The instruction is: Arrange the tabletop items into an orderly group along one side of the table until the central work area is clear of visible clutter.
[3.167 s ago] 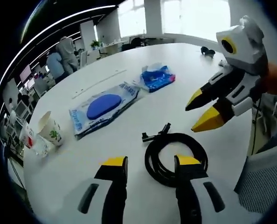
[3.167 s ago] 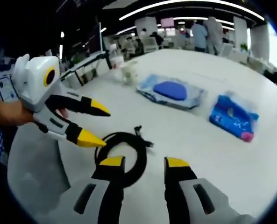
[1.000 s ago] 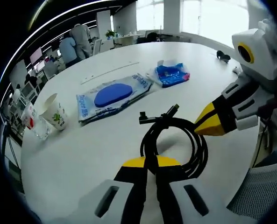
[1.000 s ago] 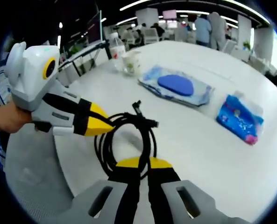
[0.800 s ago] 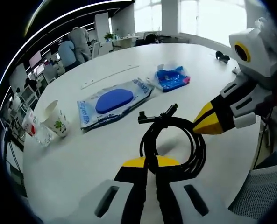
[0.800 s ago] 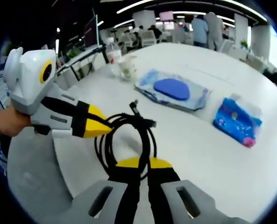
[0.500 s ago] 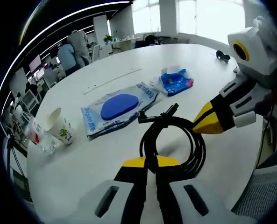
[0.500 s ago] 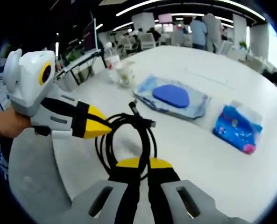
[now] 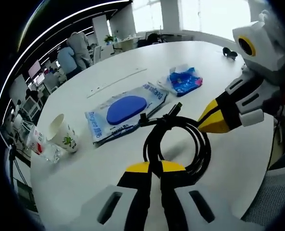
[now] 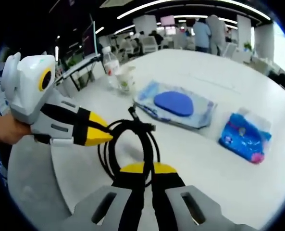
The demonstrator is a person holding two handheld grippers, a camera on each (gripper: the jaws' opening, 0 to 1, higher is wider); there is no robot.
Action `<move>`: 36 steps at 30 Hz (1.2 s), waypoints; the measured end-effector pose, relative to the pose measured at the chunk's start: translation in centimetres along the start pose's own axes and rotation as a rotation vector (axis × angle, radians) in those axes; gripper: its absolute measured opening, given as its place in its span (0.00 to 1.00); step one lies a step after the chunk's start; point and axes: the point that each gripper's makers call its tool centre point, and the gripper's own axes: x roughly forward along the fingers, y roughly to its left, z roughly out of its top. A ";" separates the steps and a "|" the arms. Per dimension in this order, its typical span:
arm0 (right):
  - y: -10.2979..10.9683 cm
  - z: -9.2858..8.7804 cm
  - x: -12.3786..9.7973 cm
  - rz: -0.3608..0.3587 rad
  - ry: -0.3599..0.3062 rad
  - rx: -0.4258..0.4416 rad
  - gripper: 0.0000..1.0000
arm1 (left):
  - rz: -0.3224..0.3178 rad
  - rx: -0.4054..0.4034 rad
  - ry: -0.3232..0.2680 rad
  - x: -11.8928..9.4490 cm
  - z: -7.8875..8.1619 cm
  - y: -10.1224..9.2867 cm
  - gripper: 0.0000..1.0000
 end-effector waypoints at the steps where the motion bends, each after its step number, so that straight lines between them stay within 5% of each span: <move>1: 0.0 0.0 0.0 -0.001 -0.002 0.003 0.00 | -0.002 -0.008 0.000 0.1 0.0 0.1 0.05; 20: -1.1 -1.2 2.3 -0.005 0.033 0.038 0.01 | -0.047 -0.074 0.071 2.3 -1.2 0.1 0.05; 29: -1.5 -1.4 3.5 -0.011 0.056 -0.011 0.01 | -0.070 -0.097 0.119 3.3 -2.0 0.5 0.05; 36: -1.9 -1.3 3.9 -0.014 0.040 0.003 0.00 | -0.082 -0.180 0.123 3.5 -2.2 0.6 0.06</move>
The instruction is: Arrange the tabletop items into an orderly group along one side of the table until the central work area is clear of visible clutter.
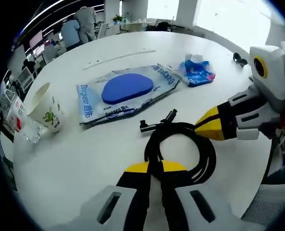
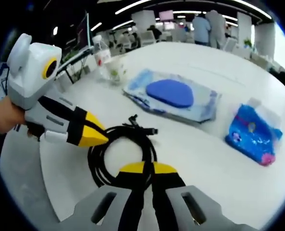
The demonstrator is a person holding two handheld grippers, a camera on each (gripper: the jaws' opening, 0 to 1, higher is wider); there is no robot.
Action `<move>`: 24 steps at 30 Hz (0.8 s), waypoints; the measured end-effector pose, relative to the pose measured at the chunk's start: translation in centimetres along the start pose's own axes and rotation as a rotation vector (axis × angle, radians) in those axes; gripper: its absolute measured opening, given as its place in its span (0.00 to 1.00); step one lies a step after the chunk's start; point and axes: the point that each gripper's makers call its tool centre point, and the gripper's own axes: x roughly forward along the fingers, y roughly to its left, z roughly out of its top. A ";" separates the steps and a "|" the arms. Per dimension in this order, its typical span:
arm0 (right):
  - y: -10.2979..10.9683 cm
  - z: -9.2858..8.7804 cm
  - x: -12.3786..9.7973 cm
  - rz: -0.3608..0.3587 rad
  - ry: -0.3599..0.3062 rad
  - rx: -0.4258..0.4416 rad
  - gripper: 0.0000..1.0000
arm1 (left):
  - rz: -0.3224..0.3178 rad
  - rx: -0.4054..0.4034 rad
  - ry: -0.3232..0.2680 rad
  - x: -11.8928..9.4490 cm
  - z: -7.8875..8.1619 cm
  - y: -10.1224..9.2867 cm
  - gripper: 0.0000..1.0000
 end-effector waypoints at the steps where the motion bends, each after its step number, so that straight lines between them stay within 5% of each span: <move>1: 0.0 0.0 0.0 -0.002 -0.003 0.009 0.00 | 0.001 0.001 0.002 0.1 0.0 -0.1 0.06; 17: 0.1 -0.5 -0.4 -0.009 -0.017 0.017 0.01 | -0.016 0.002 -0.004 -0.1 -0.5 -0.6 0.09; 24: -0.7 0.3 -1.4 -0.040 -0.064 -0.032 0.23 | 0.026 0.017 -0.026 -0.9 -0.5 0.3 0.28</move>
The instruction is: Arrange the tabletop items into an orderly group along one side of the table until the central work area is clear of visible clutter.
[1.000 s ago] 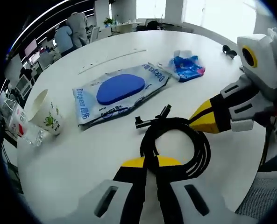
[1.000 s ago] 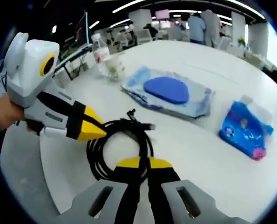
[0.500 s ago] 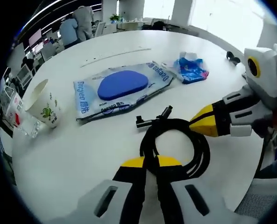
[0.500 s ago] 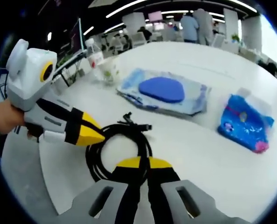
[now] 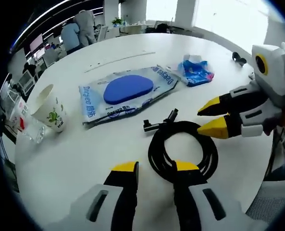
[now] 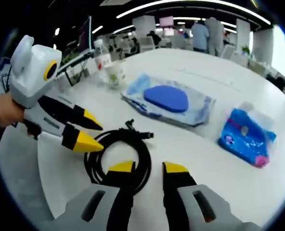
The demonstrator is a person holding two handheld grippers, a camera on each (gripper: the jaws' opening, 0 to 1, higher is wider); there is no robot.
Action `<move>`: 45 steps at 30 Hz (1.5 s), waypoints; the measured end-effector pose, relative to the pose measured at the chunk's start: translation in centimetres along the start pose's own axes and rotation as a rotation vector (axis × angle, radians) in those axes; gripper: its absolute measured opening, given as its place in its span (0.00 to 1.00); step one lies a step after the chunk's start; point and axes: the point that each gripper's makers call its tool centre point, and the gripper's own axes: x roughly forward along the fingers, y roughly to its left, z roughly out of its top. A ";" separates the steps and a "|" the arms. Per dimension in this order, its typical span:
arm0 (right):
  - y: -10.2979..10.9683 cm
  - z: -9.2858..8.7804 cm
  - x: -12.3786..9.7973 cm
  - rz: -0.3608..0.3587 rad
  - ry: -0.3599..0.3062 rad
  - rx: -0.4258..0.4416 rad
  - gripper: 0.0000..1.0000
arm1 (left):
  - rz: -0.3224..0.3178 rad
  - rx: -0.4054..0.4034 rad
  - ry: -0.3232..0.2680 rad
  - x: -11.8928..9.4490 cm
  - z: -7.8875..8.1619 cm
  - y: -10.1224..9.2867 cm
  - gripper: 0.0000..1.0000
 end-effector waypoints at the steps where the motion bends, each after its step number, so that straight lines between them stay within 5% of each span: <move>1: -0.2 0.2 -0.2 -0.009 -0.010 0.000 0.24 | 0.004 -0.005 -0.002 -0.2 -0.1 0.2 0.28; 6: -0.7 1.0 -0.7 -0.029 -0.058 0.001 0.39 | 0.046 0.019 -0.032 -1.2 0.0 1.1 0.35; 20: -0.7 2.9 -1.7 -0.058 -0.147 -0.001 0.58 | 0.087 0.071 -0.132 -3.4 2.0 1.4 0.59; 31: -2.0 4.1 -2.6 -0.090 -0.199 0.004 0.74 | 0.119 0.129 -0.144 -4.2 2.5 2.6 0.72; 45: -1.7 4.2 -4.8 -0.118 -0.250 0.026 0.94 | 0.130 0.099 -0.196 -5.5 3.3 3.6 0.92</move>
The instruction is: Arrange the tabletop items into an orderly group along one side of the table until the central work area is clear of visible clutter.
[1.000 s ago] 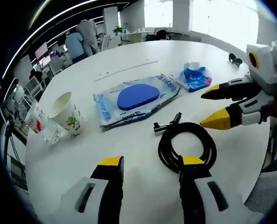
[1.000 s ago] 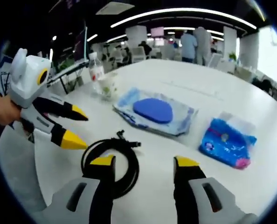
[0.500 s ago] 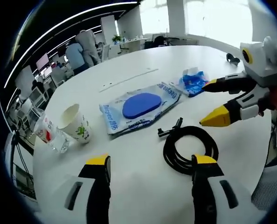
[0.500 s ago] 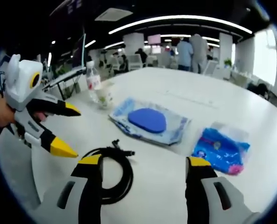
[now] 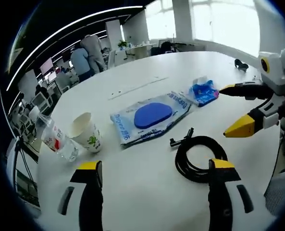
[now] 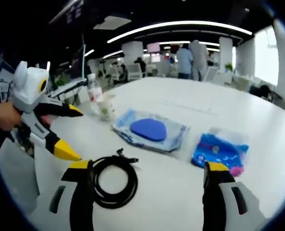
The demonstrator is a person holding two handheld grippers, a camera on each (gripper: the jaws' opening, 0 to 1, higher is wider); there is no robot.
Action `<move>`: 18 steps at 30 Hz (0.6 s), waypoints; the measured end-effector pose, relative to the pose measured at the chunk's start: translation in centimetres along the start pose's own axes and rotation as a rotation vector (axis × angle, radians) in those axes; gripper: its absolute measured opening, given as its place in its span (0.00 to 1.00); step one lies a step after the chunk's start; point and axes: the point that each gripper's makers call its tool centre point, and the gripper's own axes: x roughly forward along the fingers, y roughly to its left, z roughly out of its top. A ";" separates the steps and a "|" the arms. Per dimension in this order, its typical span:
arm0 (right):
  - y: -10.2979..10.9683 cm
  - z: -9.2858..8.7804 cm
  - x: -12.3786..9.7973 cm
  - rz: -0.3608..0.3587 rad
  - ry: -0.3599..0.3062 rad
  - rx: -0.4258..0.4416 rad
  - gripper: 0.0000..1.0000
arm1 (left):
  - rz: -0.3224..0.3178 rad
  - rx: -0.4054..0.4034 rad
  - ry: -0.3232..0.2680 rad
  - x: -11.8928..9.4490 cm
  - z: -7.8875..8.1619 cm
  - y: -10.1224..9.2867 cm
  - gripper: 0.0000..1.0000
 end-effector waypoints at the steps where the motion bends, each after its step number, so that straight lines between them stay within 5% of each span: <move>1: -0.1 0.3 -0.2 -0.006 -0.011 0.003 0.95 | 0.003 -0.020 -0.005 -0.2 0.1 0.1 0.94; 18: -0.2 1.4 -4.1 -0.082 -0.092 0.018 1.00 | 0.039 0.019 -0.118 -3.6 0.5 1.7 0.99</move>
